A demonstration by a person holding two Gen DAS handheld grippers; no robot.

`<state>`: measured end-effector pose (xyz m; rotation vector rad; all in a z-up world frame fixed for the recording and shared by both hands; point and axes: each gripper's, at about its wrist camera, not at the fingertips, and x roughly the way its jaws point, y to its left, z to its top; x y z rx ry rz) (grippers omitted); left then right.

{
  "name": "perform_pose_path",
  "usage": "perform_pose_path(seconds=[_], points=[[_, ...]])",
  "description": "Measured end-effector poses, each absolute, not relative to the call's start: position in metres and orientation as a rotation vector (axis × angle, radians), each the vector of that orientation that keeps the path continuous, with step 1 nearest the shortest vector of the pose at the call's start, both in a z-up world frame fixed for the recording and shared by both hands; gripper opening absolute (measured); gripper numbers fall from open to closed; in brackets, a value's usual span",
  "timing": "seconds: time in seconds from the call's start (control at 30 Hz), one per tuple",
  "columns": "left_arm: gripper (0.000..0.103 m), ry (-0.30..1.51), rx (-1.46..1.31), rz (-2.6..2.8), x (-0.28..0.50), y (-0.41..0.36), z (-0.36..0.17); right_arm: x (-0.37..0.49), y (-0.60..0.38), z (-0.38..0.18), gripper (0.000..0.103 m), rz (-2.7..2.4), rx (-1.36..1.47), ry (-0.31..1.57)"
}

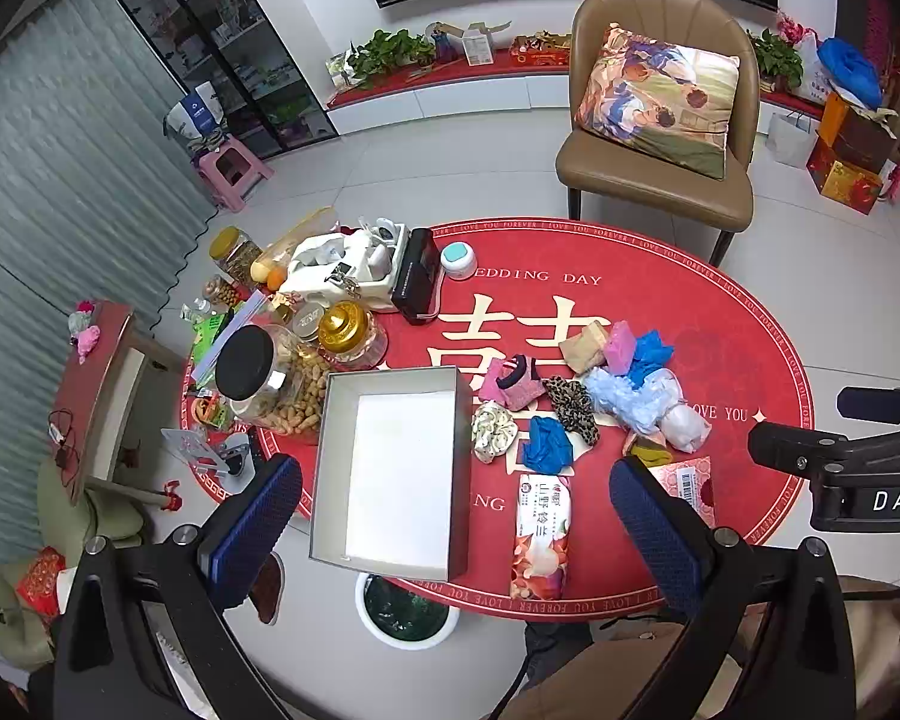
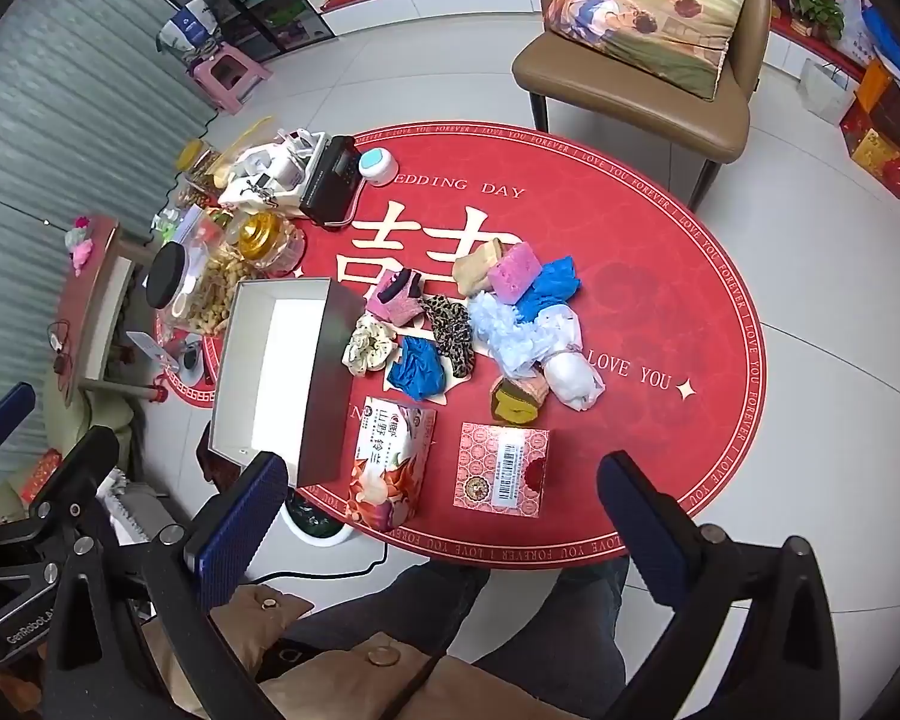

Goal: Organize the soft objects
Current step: 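Move both tools toward the pile of soft items on the rug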

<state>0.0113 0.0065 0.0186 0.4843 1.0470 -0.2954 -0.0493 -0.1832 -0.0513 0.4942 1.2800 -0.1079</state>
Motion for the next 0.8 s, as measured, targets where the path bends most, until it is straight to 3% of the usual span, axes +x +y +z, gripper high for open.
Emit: perform_pose_path(seconds=[0.53, 0.8], points=[[0.103, 1.007, 0.473, -0.317, 0.009, 0.0, 0.009, -0.043, -0.187, -0.053, 0.103, -0.158, 0.495, 1.304], [0.103, 1.208, 0.441, -0.316, 0.044, 0.026, -0.018, -0.042, -0.179, -0.063, 0.103, -0.272, 0.487, 1.401]])
